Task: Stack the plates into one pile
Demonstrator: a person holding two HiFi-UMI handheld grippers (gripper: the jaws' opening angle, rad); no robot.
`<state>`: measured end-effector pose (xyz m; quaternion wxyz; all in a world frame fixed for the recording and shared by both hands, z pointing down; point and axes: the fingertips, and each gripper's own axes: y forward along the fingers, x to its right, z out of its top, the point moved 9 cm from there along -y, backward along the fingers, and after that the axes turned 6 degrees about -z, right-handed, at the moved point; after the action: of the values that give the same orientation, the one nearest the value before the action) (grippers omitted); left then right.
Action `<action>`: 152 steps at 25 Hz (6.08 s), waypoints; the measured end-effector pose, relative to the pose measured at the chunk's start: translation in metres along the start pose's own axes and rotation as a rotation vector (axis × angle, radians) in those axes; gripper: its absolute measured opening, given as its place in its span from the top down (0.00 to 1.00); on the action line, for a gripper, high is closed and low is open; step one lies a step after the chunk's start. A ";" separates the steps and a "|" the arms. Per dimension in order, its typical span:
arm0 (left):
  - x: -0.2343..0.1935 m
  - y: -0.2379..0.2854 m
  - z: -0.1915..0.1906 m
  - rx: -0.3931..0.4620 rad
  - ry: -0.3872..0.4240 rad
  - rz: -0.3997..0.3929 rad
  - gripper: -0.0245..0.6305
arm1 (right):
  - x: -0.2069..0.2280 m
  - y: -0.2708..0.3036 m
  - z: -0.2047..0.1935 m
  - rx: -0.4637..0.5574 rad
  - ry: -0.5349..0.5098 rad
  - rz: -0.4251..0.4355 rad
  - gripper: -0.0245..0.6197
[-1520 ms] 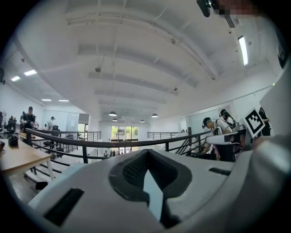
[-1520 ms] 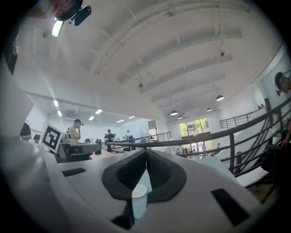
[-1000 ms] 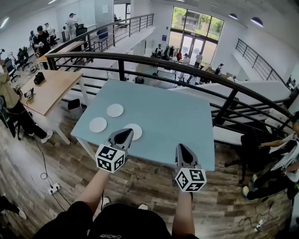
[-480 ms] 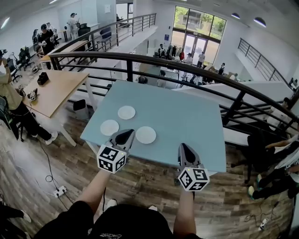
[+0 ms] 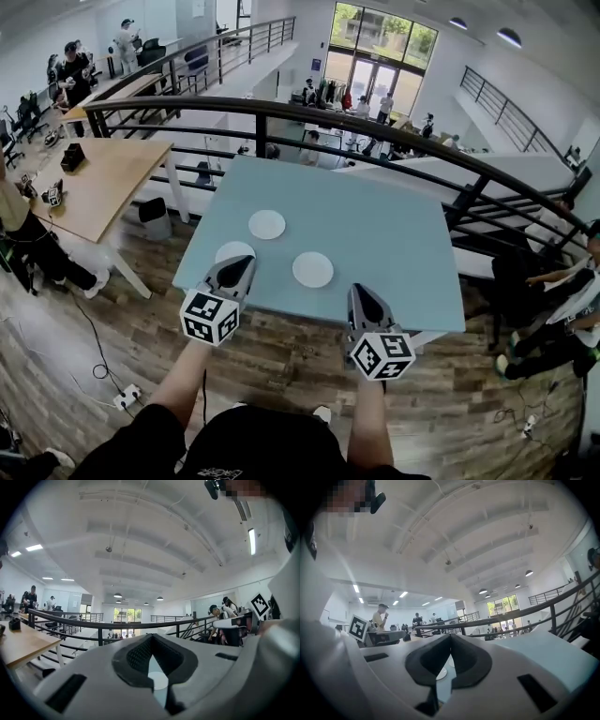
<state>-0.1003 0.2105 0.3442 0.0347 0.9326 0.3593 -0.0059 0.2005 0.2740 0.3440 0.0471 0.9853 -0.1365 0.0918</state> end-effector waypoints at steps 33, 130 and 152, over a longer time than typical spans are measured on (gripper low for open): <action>-0.148 -0.090 -0.016 -0.004 -0.053 -0.090 0.95 | -0.149 0.055 -0.013 -0.008 -0.036 -0.134 0.95; -0.156 0.325 -0.299 -0.976 -0.819 -0.502 0.87 | 0.139 0.233 -0.277 -0.614 0.862 -0.400 0.95; -0.145 0.343 -0.314 -1.069 -0.883 -0.396 0.85 | 0.143 0.251 -0.299 -0.603 1.129 -0.449 0.80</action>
<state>0.0177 -0.1190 0.6835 0.6265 0.6161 0.4277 -0.2119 0.2162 0.0315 0.6809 0.4020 0.7344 0.0972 0.5381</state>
